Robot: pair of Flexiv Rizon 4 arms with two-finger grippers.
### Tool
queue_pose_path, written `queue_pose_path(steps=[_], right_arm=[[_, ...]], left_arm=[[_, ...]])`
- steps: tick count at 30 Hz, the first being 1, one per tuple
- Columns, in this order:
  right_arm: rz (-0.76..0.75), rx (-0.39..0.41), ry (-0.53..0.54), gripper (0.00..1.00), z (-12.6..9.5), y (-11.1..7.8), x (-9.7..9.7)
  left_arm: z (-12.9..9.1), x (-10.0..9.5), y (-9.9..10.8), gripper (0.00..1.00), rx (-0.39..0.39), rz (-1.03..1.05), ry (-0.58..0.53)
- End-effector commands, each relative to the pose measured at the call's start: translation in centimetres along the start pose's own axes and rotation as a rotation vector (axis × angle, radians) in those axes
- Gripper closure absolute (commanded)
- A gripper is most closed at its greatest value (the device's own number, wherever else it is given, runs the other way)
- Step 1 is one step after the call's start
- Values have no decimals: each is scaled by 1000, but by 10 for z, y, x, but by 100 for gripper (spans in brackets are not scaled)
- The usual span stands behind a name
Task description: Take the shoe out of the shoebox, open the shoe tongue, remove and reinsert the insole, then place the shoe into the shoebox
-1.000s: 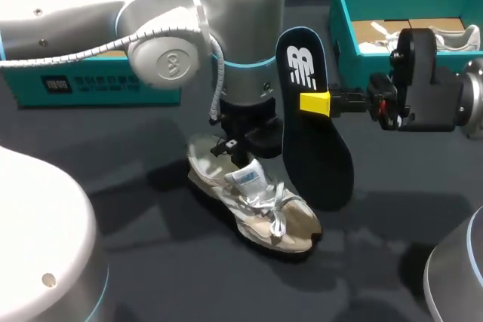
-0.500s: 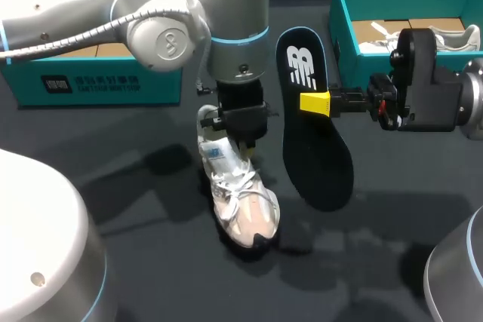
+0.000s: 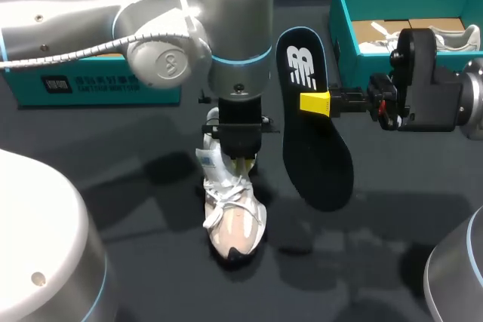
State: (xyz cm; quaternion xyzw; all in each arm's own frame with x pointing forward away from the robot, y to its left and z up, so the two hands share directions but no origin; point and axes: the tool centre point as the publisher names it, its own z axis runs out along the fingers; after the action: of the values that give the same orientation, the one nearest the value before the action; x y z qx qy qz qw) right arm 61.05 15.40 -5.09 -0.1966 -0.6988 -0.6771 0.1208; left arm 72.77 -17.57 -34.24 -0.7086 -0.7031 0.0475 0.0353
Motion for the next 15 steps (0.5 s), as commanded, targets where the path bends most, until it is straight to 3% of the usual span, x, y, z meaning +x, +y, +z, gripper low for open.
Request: queue_pose_path(steps=[1,15], right_arm=[[1,0,-2,100,1,-1,0],[1,0,-2,100,1,-1,0]], left_arm=[[4,-5,-3,100,-2,6,4],[21,-20,-14,100,-2,78,18]])
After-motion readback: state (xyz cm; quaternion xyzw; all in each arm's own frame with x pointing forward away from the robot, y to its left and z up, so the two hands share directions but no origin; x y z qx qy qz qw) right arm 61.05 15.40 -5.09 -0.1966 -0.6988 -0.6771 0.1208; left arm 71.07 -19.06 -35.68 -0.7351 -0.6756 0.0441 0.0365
